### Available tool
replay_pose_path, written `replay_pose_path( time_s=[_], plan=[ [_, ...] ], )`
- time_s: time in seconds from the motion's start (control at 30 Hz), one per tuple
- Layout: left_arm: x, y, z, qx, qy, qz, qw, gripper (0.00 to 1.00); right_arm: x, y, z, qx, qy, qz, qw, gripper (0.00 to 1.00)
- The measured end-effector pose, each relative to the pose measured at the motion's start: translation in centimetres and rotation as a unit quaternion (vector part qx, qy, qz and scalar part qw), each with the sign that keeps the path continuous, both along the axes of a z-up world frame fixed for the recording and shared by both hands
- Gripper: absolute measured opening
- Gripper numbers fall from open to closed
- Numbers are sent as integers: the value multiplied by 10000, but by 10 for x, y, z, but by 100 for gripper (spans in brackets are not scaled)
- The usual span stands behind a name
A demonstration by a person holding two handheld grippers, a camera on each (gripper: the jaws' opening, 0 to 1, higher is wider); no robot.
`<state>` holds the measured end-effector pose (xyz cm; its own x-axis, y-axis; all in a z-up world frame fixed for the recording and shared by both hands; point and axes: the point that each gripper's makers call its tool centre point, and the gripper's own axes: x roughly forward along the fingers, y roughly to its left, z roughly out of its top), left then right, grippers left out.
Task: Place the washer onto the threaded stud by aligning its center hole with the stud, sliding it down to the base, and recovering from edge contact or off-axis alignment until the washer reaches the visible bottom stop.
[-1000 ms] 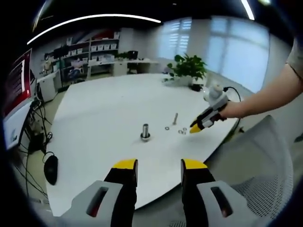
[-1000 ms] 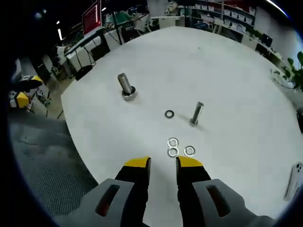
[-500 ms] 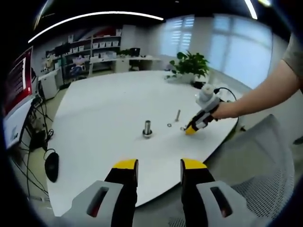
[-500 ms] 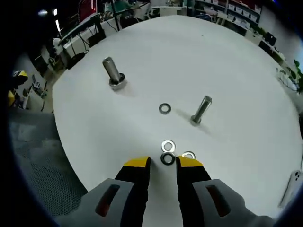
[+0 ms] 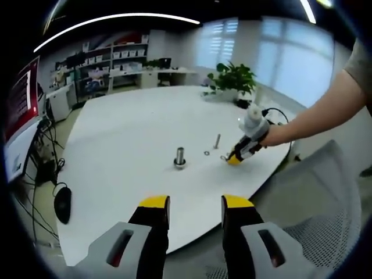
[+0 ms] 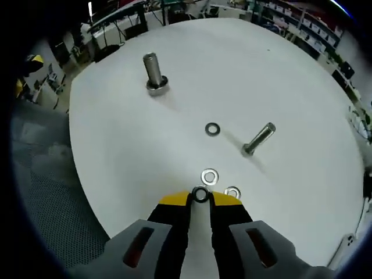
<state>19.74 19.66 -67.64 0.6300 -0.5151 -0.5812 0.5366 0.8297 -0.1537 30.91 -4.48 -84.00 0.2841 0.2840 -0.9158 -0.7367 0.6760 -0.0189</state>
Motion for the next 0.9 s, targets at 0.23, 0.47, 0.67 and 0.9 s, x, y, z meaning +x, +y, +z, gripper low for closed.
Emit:
replay_pose_path(
  time_s=[0.23,0.47,0.67,0.9],
  plan=[
    [0,0,-1,31,2,-7,10000,33,-2,-1,-2,-267,316,343,9986,16],
    [0,0,1,12,-22,-16,10000,33,-2,2,-3,-662,844,572,9926,19],
    [0,0,-1,59,-3,-18,10000,32,-3,3,-3,-867,766,836,9898,19],
    [-1,-1,-3,149,31,-97,9998,30,5,4,-5,-843,533,1022,9897,4]
  ],
)
